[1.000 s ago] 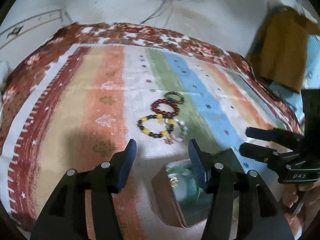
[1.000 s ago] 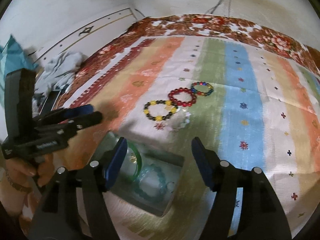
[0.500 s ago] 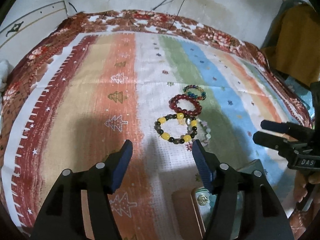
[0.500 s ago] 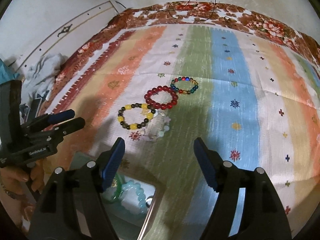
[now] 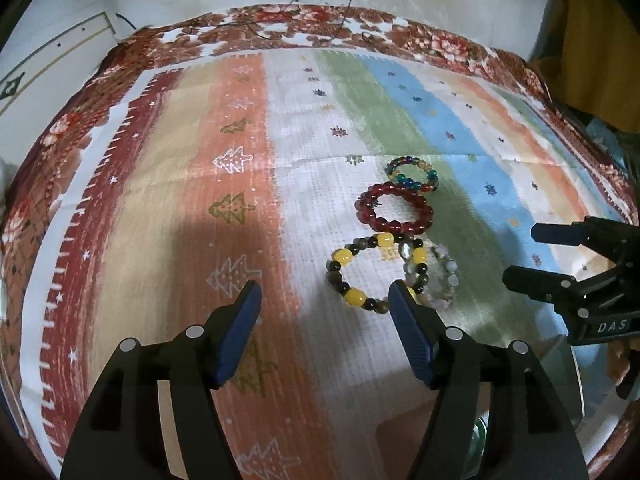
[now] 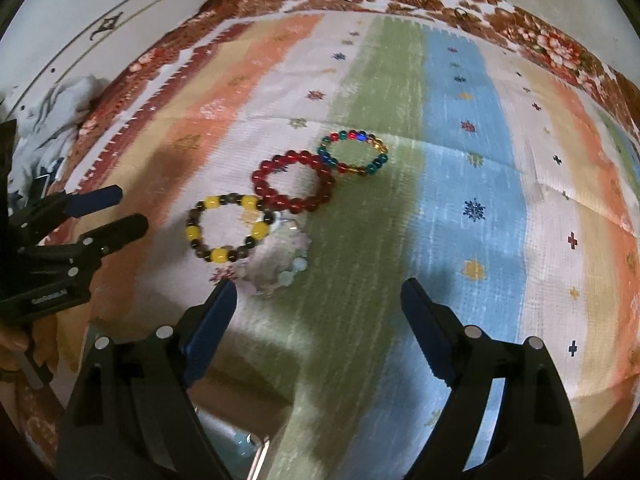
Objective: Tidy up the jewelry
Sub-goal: 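Move both grippers toward the yellow-and-black and white bead bracelets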
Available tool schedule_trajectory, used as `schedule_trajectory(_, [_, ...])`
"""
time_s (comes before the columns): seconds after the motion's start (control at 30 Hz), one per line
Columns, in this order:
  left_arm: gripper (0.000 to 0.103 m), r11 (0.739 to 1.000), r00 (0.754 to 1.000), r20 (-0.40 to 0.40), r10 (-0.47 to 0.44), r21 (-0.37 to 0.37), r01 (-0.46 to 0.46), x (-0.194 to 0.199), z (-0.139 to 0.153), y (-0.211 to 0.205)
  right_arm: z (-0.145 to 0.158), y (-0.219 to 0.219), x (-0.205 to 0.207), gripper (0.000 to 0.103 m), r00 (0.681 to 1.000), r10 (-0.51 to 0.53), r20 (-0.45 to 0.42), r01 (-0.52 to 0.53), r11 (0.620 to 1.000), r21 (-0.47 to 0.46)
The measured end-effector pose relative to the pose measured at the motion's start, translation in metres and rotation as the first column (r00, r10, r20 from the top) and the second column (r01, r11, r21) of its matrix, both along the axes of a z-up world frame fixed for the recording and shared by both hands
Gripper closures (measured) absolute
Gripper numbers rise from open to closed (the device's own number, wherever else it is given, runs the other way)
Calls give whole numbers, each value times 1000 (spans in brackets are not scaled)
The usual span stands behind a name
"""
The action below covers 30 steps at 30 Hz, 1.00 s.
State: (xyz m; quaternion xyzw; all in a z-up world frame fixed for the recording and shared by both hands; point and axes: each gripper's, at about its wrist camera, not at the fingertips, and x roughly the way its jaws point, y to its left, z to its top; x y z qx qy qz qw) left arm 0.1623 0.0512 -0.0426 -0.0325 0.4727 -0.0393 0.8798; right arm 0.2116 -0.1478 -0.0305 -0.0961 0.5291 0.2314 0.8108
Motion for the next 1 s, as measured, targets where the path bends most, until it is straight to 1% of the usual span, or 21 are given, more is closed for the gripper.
schedule_trajectory(0.5, [34,999,997,-71,-36,29,38,34,-19,-3,-20,12,28,20,999,14,-37,-15,999,-46])
schedule_trajectory(0.63, [33,998,996,-75,-49,34,52,38,-20,-5,-24,16,32,20,999,21,-41,-23,998,-54])
schedule_trajectory(1.0, [31,994,989,-124,-85,62,93,48,-35,-14,-41,23,42,20,997,29,-67,-35,995,-92])
